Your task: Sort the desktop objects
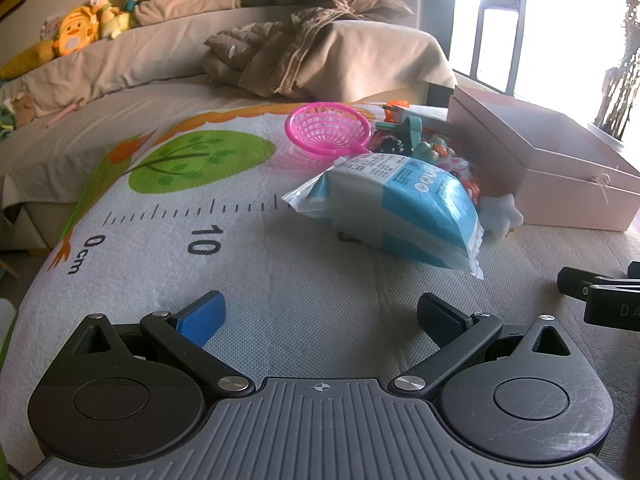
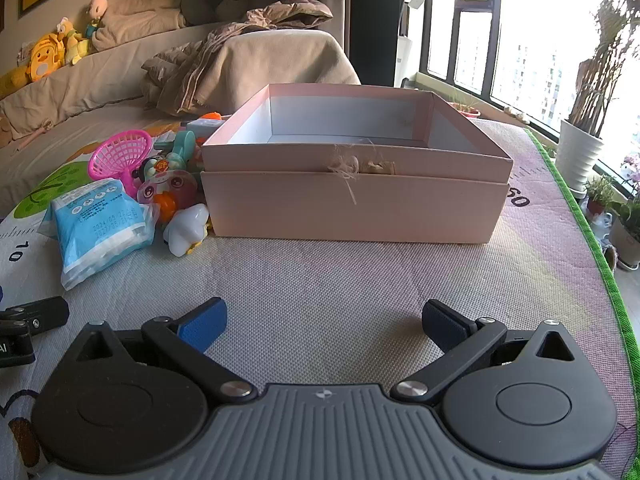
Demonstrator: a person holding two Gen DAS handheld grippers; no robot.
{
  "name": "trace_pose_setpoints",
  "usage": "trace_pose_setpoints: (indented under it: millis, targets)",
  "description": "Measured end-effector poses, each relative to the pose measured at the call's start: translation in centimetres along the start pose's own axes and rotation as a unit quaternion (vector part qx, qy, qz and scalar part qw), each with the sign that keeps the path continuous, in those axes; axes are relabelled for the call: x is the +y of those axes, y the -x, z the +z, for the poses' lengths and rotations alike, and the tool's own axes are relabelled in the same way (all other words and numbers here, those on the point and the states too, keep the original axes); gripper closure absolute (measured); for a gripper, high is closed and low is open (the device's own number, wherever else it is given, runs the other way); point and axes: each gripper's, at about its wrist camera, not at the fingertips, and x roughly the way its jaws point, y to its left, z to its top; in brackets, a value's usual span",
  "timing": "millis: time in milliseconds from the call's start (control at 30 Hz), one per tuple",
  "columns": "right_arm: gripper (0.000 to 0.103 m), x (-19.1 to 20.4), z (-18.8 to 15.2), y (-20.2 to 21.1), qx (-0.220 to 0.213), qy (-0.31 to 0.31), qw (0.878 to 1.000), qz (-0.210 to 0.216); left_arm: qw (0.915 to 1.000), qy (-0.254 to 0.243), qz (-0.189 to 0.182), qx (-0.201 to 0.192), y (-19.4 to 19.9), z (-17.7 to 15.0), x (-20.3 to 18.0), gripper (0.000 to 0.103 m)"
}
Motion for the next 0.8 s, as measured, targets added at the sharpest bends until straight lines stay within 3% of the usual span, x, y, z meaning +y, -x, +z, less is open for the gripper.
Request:
trace_pose_setpoints:
  millis: [467, 800]
  targets:
    - [0.0, 0.02, -0.01, -0.07, 0.002, 0.0, 1.0, -0.001, 1.0, -0.003, -0.001, 0.005, -0.25, -0.03, -0.19, 0.0]
    - [0.0, 0.36, -0.11, 0.79, 0.032, -0.007, 0.999, -0.009, 0.9997, -0.011, -0.003, 0.02, 0.04, 0.34, -0.06, 0.0]
